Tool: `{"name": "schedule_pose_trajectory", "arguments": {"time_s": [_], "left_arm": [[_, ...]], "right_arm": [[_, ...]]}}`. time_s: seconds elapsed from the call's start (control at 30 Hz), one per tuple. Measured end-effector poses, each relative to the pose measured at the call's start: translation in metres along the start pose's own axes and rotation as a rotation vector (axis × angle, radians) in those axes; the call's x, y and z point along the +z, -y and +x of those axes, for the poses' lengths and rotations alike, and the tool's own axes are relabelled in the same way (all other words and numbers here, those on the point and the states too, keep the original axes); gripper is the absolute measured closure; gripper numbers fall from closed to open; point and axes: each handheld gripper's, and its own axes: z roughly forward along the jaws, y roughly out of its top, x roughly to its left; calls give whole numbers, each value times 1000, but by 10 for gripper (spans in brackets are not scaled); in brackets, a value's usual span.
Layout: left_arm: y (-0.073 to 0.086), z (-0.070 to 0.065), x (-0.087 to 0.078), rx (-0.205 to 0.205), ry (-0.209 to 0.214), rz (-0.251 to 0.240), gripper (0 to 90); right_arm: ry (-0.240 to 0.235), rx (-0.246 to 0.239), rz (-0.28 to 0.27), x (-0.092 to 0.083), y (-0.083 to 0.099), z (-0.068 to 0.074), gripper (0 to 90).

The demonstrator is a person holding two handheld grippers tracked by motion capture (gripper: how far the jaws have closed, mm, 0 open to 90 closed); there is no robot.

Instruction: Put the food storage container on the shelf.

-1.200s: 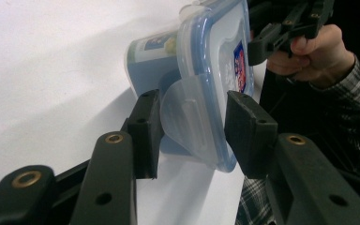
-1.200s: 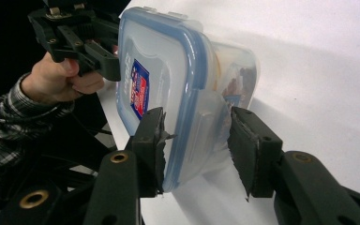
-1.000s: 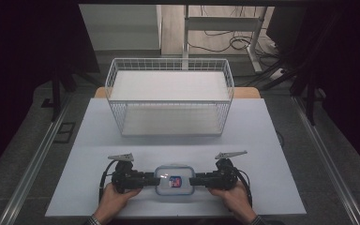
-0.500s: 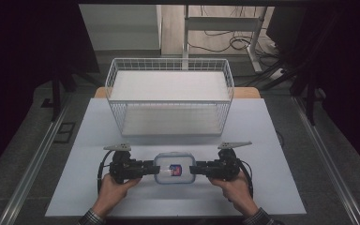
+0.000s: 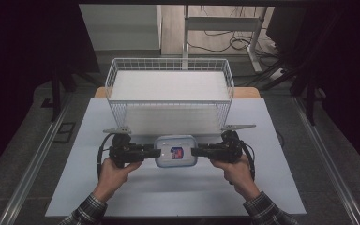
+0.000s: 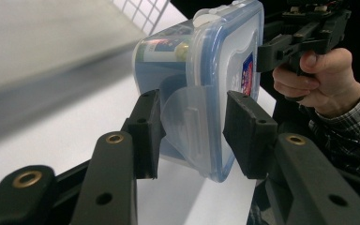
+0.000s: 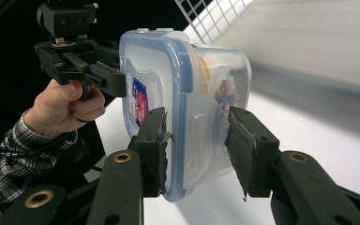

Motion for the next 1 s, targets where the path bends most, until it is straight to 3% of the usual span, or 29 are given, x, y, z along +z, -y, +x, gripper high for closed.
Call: {"name": "schedule_pose_trajectory", "arguments": {"time_s": [1.0], "left_arm": [[-103, 9, -36, 27, -53, -65, 570]], "right_arm": [[-6, -45, -71, 1, -113, 6, 584]]}}
